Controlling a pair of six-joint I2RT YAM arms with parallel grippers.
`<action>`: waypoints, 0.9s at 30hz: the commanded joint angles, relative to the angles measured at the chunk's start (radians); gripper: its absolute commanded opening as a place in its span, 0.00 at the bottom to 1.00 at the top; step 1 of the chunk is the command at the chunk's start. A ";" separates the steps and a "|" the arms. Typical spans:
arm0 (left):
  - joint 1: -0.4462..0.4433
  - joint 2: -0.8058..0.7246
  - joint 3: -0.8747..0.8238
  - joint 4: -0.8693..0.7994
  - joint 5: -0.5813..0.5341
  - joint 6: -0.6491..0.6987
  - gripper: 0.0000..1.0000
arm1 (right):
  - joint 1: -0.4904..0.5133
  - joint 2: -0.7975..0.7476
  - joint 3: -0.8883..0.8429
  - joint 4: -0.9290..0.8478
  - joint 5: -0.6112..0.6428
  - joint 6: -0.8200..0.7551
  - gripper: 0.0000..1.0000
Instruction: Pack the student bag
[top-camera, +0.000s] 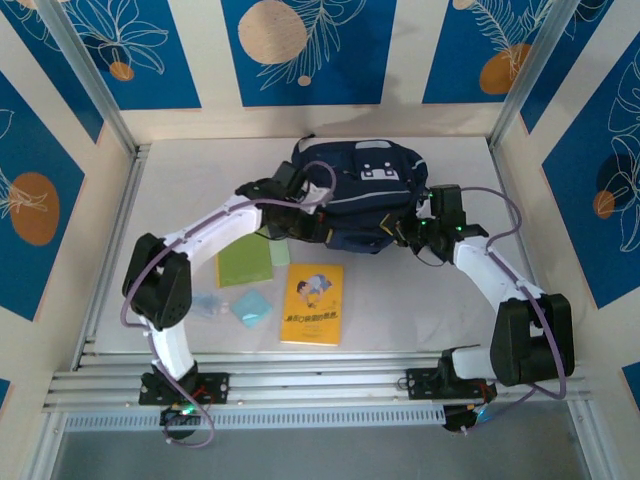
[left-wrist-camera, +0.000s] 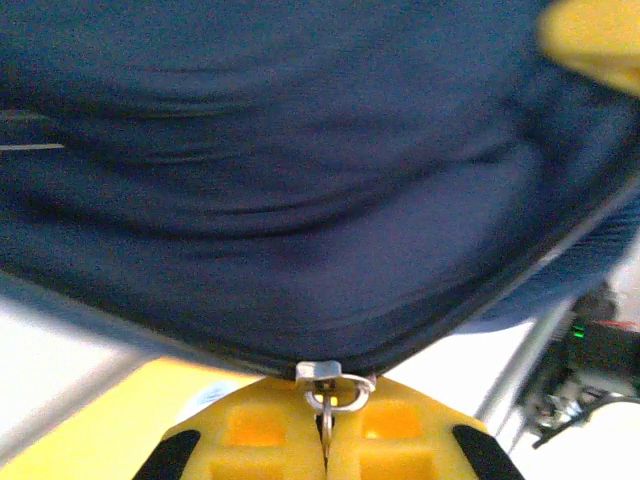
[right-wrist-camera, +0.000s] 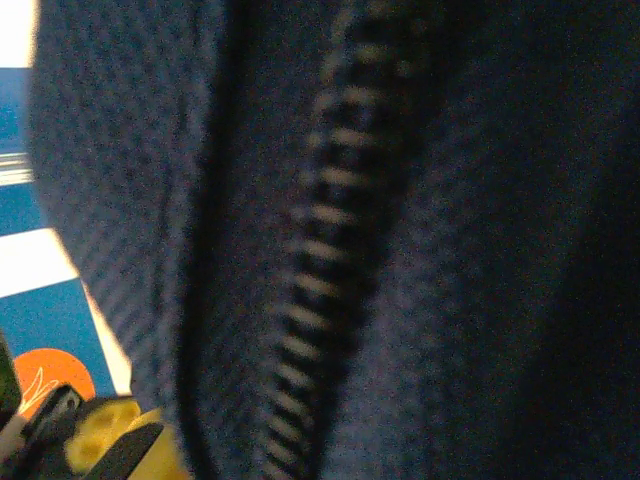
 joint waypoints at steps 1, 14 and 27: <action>0.105 -0.011 0.020 -0.172 -0.126 0.098 0.00 | -0.067 -0.013 0.047 -0.083 0.077 -0.160 0.00; 0.289 0.115 0.020 0.126 -0.295 0.216 0.00 | -0.104 -0.030 0.059 -0.160 -0.115 -0.330 0.00; 0.337 0.396 0.278 0.358 -0.427 -0.045 0.00 | -0.113 -0.087 0.030 -0.213 -0.164 -0.364 0.00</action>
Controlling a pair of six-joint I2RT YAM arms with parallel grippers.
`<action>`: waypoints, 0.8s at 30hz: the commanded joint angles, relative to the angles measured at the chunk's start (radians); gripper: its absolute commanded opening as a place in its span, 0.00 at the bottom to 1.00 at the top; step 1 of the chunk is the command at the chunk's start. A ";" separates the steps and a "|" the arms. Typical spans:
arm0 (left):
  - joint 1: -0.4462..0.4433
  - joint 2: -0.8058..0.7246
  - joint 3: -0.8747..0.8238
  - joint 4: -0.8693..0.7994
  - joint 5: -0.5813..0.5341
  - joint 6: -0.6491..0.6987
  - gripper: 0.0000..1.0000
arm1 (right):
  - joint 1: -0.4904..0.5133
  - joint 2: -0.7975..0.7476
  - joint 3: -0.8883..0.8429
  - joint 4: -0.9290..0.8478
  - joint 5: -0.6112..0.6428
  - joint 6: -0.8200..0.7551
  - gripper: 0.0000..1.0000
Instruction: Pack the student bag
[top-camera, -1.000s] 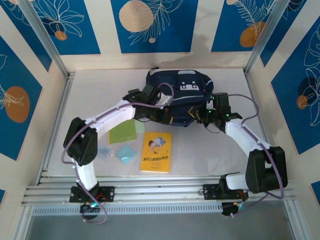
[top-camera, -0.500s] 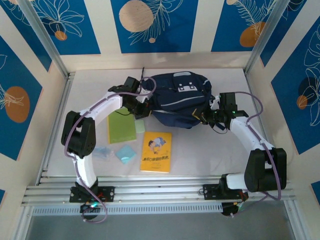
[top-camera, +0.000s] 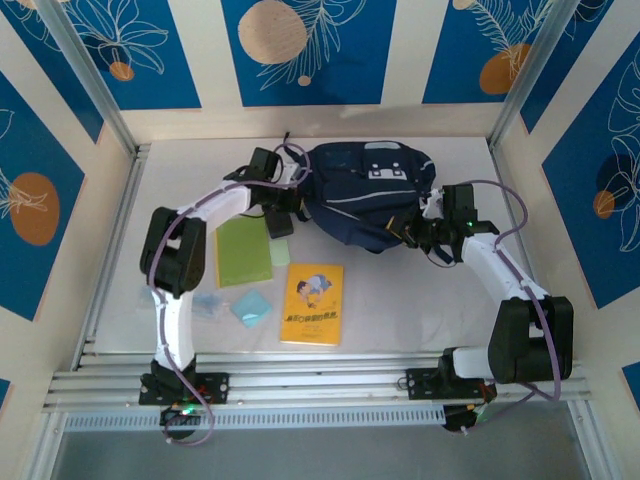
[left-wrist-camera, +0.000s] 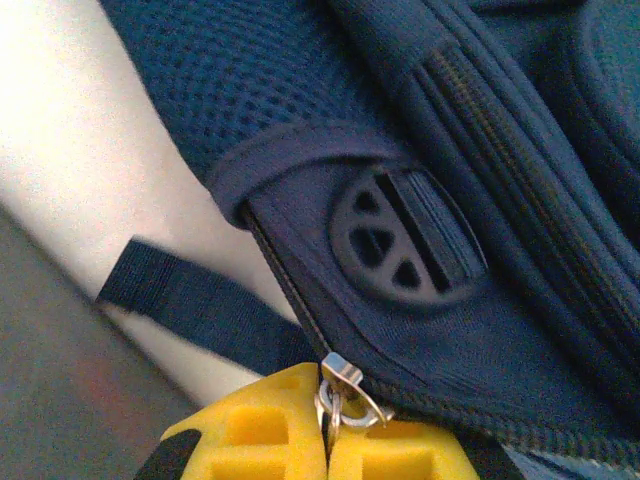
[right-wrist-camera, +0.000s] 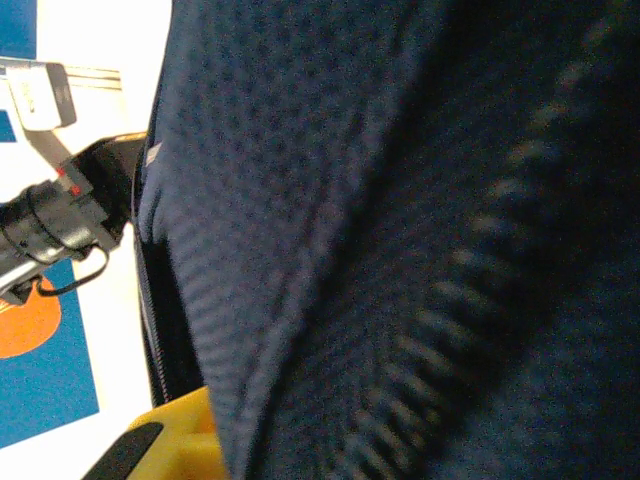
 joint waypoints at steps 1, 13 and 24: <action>0.133 0.145 0.203 0.027 -0.238 -0.129 0.00 | -0.045 -0.093 0.001 -0.112 -0.031 -0.098 0.00; 0.122 0.135 0.185 -0.053 0.014 -0.144 0.31 | -0.044 0.029 0.048 0.001 -0.029 -0.043 0.00; 0.096 -0.471 -0.512 0.254 -0.096 -0.306 0.91 | -0.016 -0.007 0.063 -0.169 0.133 0.001 0.78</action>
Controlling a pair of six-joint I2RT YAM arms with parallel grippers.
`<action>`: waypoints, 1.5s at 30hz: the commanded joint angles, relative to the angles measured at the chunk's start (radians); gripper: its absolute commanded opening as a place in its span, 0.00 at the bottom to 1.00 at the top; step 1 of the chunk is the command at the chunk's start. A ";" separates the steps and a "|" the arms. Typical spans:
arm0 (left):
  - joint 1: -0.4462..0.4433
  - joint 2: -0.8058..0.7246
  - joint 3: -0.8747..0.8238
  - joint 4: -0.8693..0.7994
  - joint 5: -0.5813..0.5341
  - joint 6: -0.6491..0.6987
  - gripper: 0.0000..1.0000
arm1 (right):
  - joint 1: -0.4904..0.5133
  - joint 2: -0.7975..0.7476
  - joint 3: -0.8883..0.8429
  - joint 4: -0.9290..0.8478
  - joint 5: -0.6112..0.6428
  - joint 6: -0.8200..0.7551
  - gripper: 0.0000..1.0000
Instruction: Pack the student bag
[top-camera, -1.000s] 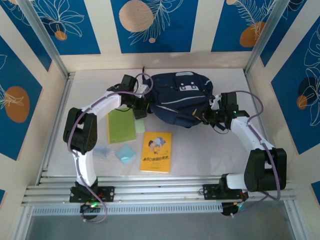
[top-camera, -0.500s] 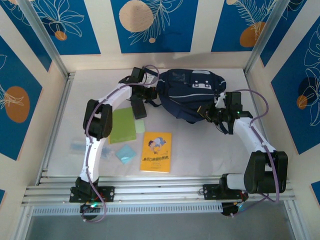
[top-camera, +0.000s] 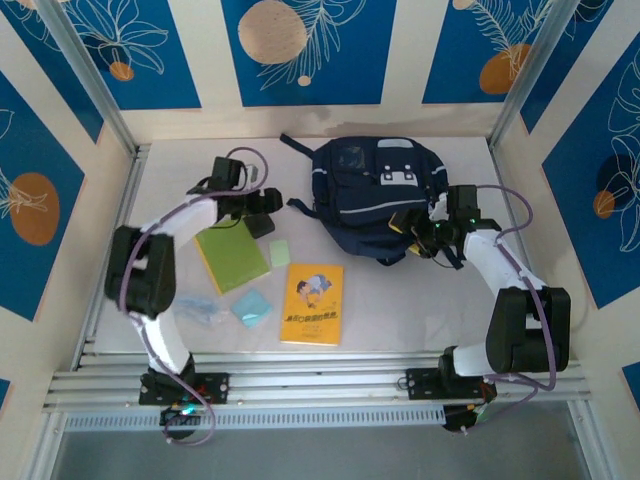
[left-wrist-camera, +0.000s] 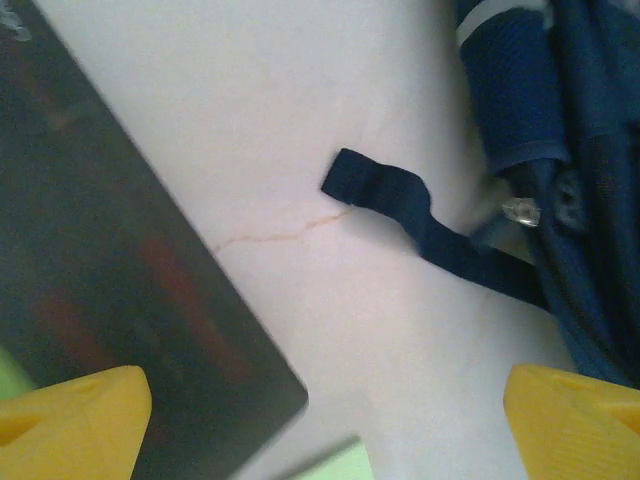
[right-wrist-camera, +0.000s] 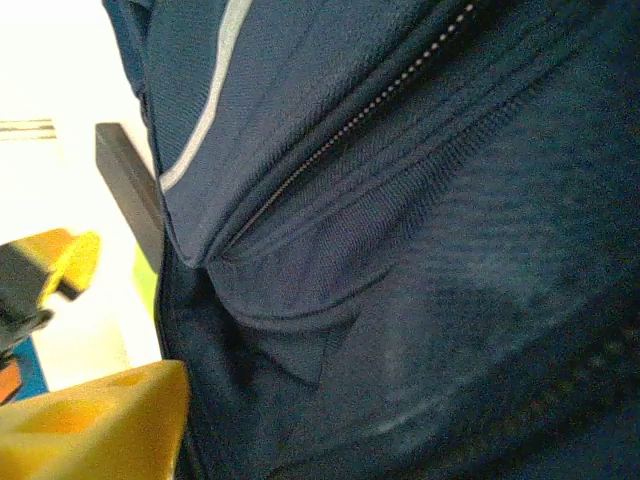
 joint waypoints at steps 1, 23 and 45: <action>-0.022 -0.169 -0.159 0.137 -0.026 -0.089 0.91 | 0.027 -0.071 0.059 -0.151 0.079 -0.026 0.79; -0.390 -0.477 -0.547 -0.063 -0.066 -0.204 0.75 | 0.632 0.041 -0.055 -0.047 0.294 0.090 0.74; -0.472 -0.278 -0.590 0.032 -0.030 -0.236 0.53 | 0.713 0.172 -0.012 0.122 0.113 0.126 0.42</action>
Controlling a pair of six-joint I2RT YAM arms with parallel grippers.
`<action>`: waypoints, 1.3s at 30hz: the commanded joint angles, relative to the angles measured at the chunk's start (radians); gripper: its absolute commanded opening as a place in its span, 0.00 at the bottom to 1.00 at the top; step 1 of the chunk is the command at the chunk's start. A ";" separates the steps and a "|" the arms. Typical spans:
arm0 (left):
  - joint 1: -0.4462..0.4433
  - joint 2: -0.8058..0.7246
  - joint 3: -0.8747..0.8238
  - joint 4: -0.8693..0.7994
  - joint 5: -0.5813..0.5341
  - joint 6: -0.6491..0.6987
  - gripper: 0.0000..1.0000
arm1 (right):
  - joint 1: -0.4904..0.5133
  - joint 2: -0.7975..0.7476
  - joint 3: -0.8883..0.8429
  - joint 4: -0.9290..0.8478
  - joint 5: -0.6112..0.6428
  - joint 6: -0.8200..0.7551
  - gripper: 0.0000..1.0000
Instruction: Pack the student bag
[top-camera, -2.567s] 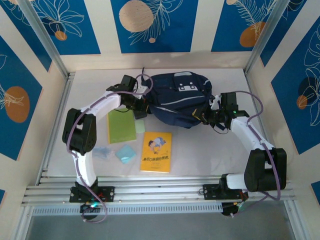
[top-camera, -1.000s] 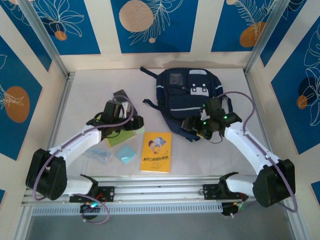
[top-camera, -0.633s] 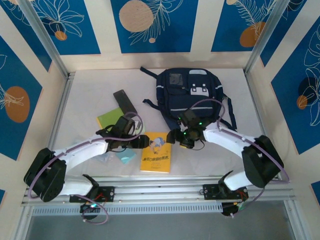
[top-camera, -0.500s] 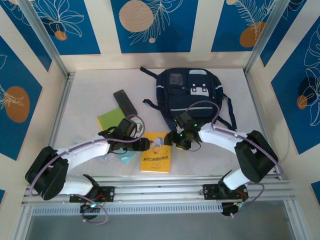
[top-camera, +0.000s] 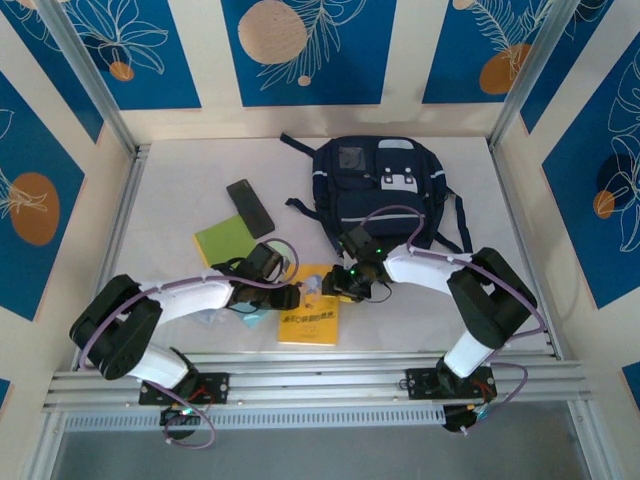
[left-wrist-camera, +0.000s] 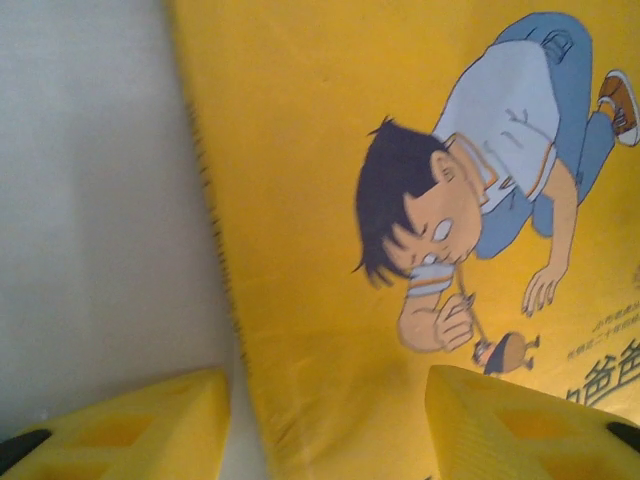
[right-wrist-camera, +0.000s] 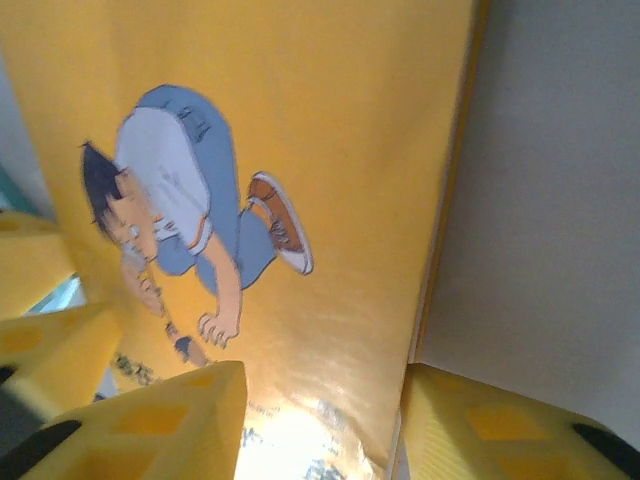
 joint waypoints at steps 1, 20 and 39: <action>-0.020 0.036 -0.014 0.027 0.028 -0.020 0.52 | 0.017 -0.074 0.022 0.052 -0.075 0.029 0.41; -0.012 -0.037 -0.006 0.007 -0.020 -0.045 0.65 | 0.004 -0.068 0.047 0.058 -0.105 0.007 0.00; 0.032 0.047 -0.002 0.532 0.055 -0.303 0.91 | -0.299 -0.226 -0.007 0.229 -0.519 -0.083 0.00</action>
